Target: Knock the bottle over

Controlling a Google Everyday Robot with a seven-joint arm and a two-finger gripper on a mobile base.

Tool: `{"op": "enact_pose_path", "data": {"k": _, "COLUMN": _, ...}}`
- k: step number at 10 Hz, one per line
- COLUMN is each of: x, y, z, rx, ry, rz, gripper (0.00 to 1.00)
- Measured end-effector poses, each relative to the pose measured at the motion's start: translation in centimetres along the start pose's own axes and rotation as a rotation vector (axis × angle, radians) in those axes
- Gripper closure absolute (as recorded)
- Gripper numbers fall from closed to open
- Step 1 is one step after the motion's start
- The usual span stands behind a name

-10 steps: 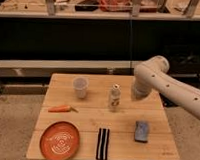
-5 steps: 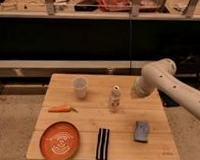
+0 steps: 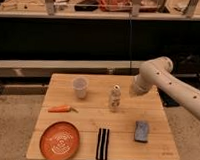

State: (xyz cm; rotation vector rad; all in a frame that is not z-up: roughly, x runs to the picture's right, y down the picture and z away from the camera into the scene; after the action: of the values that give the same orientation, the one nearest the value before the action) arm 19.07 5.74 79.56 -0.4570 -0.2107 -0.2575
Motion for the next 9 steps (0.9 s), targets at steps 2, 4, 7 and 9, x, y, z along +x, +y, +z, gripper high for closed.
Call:
{"op": "enact_pose_path", "data": {"k": 2, "x": -0.7, "y": -1.9, "z": 1.2, "rx": -0.012, "ry": -0.005, "rz": -0.075, "gripper": 0.97}}
{"op": "enact_pose_path", "data": {"k": 4, "x": -4.1, "y": -4.3, "z": 2.4, "rx": 0.013, "ry": -0.079, "rz": -0.233, "gripper": 0.97}}
{"op": "enact_pose_path", "data": {"k": 7, "x": -10.5, "y": -6.8, "z": 1.6, "rx": 0.137, "ry": -0.299, "rz": -0.452, "gripper": 0.97}}
{"op": "enact_pose_path", "data": {"k": 9, "x": -17.0, "y": -6.7, "z": -0.3, "rx": 0.159, "ry": -0.412, "rz": -0.558, "gripper": 0.97}}
